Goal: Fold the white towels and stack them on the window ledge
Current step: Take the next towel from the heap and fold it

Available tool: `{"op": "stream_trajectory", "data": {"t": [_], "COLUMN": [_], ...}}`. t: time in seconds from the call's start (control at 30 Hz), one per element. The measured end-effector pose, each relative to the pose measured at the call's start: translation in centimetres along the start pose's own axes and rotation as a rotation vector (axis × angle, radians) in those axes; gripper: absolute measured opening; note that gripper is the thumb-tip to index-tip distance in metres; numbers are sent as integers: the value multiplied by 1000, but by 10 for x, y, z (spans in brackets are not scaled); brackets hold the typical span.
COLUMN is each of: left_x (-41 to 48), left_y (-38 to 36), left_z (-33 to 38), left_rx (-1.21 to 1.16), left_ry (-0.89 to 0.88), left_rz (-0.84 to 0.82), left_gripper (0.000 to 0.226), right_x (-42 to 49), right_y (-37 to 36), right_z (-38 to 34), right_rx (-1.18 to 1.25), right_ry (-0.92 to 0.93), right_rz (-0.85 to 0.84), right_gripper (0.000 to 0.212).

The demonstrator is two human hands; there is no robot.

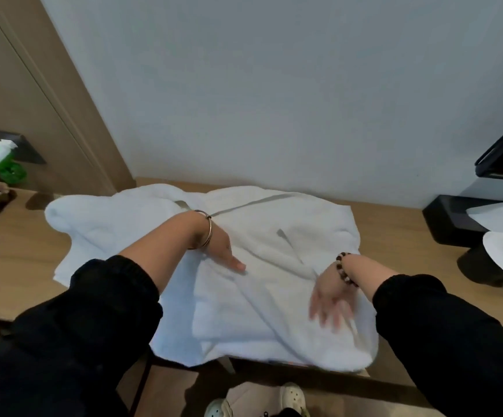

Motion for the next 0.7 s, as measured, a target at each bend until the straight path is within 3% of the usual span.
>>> {"op": "stream_trajectory", "data": {"t": [0.07,0.1,0.13,0.17,0.23,0.3,0.4,0.53,0.6,0.7], "left_x": [22,34,46,57,75,89,88,79,76,77], "left_y": [-11,-15,-18,-24,-42,-55,-65,-70,-66,-59], "left_z": [2,5,6,6,-4,-26,-51,-57,-60,-69], "left_rx": [-199,-167,-43,104,277,252,227,213,85,-289], "left_ry": [-33,-46,-40,-24,75,185,196,159,164,173], "left_rz": [48,144,261,371,424,441,560,772,868,856], "left_gripper": [65,62,57,53,54,60,62,57,53,45], "right_x": [11,17,21,27,36,41,36,19,22,22], "right_y": [27,38,42,40,30,24,26,33,31,38], "right_z": [-8,-9,-10,-9,-6,-5,-14,-35,-33,-45], "right_rx": [-27,-72,-140,-210,-352,-416,-433,-422,-288,-271], "right_ry": [8,-38,-106,-175,-307,-406,-436,-299,-269,-111], "right_rz": [538,783,904,906,805,789,693,543,494,493], "right_gripper": [35,41,54,73,95,82,55,21,24,33]}}
Point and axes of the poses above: each hand's wrist, its own x-axis towards the middle knuckle, its own y-axis out of the back of the hand, z = x × y, the point moved 3 cm from there along x, towards the middle knuckle, and after that the axes turned 11 degrees about -x, right-handed, at the moved point
